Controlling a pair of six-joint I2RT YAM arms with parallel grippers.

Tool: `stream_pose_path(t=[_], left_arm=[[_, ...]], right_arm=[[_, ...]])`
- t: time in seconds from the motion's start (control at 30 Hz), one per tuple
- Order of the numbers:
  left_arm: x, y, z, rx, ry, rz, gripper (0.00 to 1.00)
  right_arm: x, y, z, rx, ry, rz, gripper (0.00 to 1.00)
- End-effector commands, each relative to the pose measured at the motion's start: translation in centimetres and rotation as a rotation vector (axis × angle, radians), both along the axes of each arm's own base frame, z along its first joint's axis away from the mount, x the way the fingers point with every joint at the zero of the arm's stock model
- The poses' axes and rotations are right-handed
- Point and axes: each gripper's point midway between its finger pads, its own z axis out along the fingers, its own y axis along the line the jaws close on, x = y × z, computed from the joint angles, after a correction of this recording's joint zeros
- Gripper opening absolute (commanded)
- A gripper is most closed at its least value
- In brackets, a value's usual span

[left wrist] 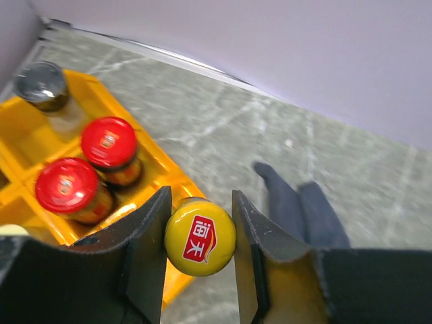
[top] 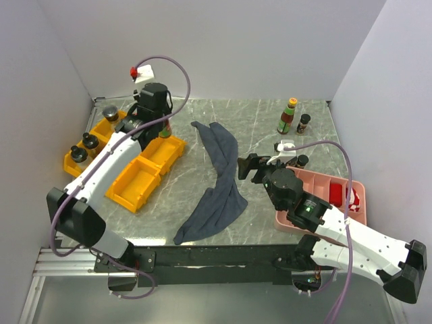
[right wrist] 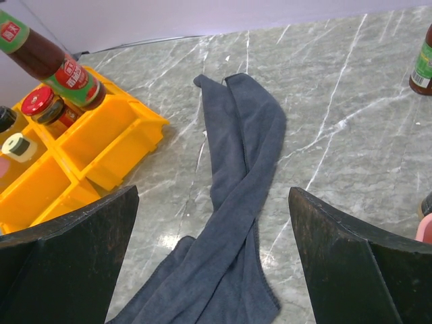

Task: Organize the condiment bottles
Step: Place the bottle in the storage box.

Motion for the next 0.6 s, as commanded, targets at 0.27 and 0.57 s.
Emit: stream_pose_path(t=[0.27, 0.57], left_arm=[[5.1, 1.9, 0.7, -0.041, -0.125, -0.002, 0.01], [6.0, 2.5, -4.4, -0.021, -0.039, 0.033, 0.01]], right_arm=[[0.1, 0.0, 0.7, 0.017, -0.021, -0.003, 1.0], [0.3, 0.0, 0.4, 0.007, -0.02, -0.006, 1.0]])
